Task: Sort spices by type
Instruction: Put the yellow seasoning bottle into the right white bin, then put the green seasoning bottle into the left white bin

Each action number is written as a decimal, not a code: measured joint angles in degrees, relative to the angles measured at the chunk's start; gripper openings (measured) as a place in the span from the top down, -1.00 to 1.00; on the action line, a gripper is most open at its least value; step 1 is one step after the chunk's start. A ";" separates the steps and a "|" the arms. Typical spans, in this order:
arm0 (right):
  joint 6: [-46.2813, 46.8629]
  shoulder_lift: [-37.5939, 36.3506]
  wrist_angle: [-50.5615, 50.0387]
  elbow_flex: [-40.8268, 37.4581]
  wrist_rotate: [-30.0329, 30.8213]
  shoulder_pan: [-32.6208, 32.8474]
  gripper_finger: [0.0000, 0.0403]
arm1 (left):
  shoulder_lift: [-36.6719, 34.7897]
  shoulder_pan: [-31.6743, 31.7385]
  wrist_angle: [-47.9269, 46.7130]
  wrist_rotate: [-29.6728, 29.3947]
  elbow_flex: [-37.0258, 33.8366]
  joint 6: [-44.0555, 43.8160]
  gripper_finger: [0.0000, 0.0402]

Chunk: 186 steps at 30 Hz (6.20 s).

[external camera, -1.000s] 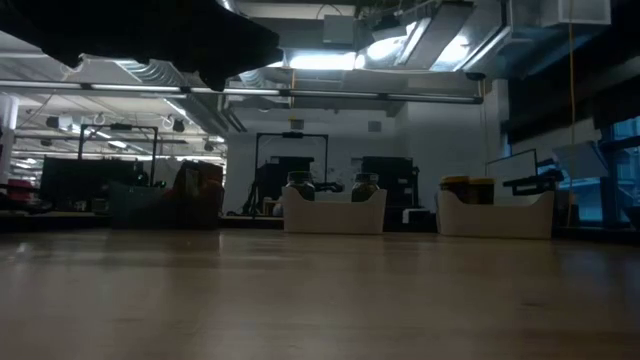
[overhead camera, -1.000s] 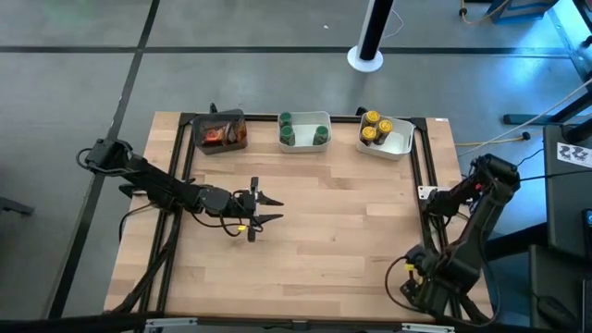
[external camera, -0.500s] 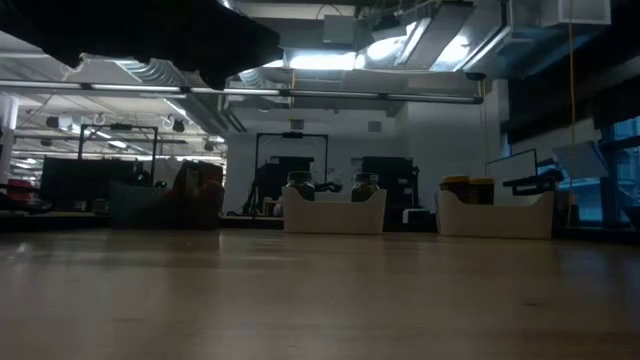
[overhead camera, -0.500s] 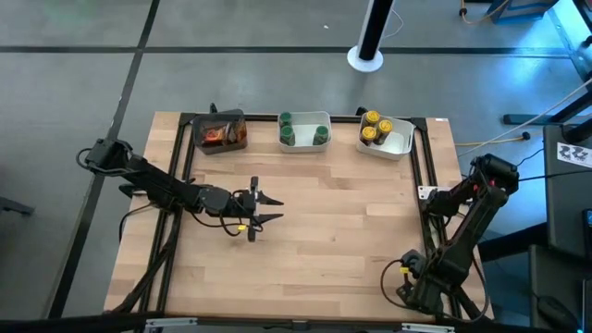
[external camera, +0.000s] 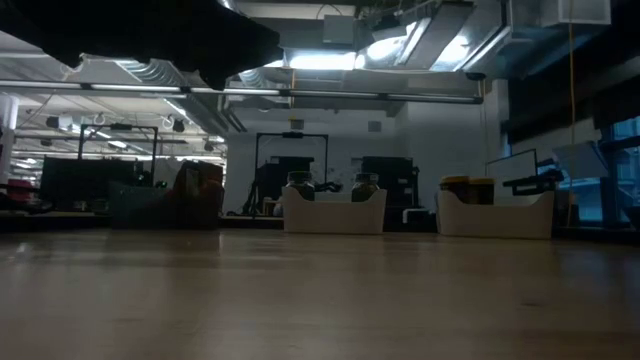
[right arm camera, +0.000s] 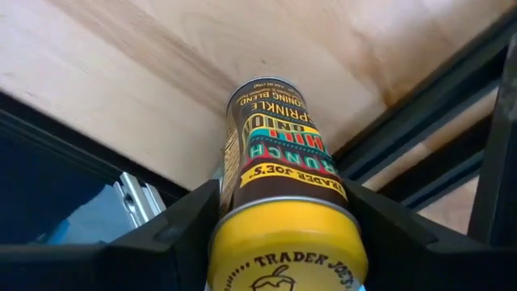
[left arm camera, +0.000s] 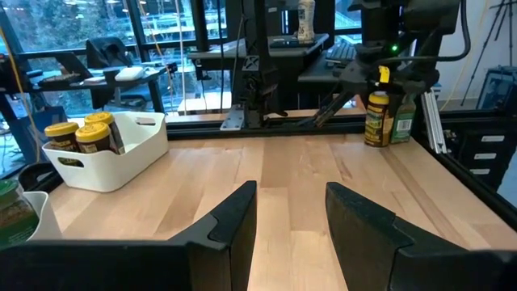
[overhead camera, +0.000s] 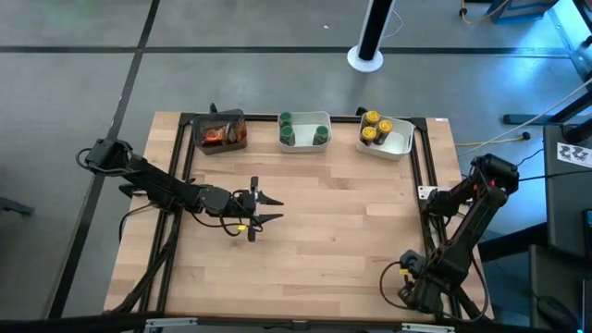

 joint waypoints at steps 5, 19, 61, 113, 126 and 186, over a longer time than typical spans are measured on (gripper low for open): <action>-5.71 -2.06 -1.12 0.00 5.06 -3.64 -0.14 | 0.00 0.01 0.01 0.00 0.00 0.26 0.34; -28.13 -15.41 -23.00 1.01 20.83 -23.14 -0.14 | 0.00 0.64 0.02 -0.01 0.00 0.39 0.34; -90.24 -9.93 -14.77 7.61 35.50 -95.65 -0.14 | 0.02 0.66 -0.09 0.00 0.00 1.00 0.34; -99.74 5.15 -4.59 7.58 31.27 -103.25 -0.40 | 0.02 0.66 -0.55 0.00 0.00 1.51 0.34; -100.75 2.92 -13.30 13.23 32.42 -103.06 -0.65 | 0.02 0.66 -0.52 0.00 0.00 1.51 0.34; -31.16 -0.93 -21.42 21.27 19.82 -3.18 -0.65 | 0.07 0.81 -0.15 -1.29 0.00 4.31 0.34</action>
